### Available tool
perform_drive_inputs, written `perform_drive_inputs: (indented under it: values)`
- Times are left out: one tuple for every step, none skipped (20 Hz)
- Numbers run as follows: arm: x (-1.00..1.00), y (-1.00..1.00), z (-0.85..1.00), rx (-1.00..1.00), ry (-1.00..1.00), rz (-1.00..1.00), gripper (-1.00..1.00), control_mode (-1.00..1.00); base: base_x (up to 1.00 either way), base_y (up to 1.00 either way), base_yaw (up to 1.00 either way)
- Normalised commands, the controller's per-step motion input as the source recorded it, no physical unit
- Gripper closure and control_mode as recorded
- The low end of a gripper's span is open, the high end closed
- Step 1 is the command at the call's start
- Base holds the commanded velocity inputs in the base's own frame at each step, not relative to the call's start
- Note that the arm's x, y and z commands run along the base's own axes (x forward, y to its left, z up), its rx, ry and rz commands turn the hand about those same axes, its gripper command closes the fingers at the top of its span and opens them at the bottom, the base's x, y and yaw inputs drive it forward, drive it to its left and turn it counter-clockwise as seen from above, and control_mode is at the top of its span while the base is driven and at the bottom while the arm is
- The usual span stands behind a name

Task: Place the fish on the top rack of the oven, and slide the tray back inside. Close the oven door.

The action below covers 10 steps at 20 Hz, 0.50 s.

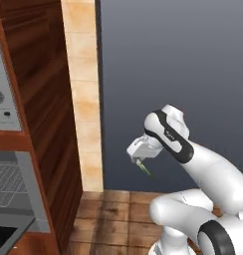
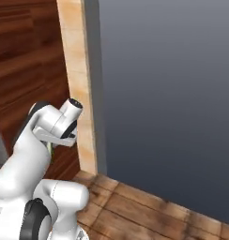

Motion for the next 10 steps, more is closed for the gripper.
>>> perform_drive_inputs:
  values:
    - [0.00, 0.00, 0.00, 0.00, 0.00, 0.00, 1.00, 1.00, 0.00, 0.26, 0.74]
    - [0.00, 0.00, 0.00, 0.00, 0.00, 0.00, 1.00, 1.00, 0.00, 0.29, 0.71]
    - [0.00, 0.00, 0.00, 0.00, 0.00, 0.00, 1.00, 1.00, 0.00, 0.34, 0.68]
    - [0.00, 0.00, 0.00, 0.00, 0.00, 0.00, 1.00, 1.00, 0.01, 0.36, 0.67]
    - [0.00, 0.00, 0.00, 0.00, 0.00, 0.00, 1.00, 1.00, 0.06, 0.36, 0.67]
    - [0.00, 0.00, 0.00, 0.00, 0.00, 0.00, 1.00, 1.00, 0.08, 0.37, 0.66]
    - [0.00, 0.00, 0.00, 0.00, 0.00, 0.00, 1.00, 1.00, 0.10, 0.44, 0.65]
    - [0.00, 0.00, 0.00, 0.00, 0.00, 0.00, 1.00, 1.00, 0.02, 0.51, 0.65]
    - [0.00, 0.00, 0.00, 0.00, 0.00, 0.00, 1.00, 1.00, 0.00, 0.66, 0.65]
    - [0.00, 0.00, 0.00, 0.00, 0.00, 0.00, 1.00, 1.00, 0.00, 0.68, 0.64]
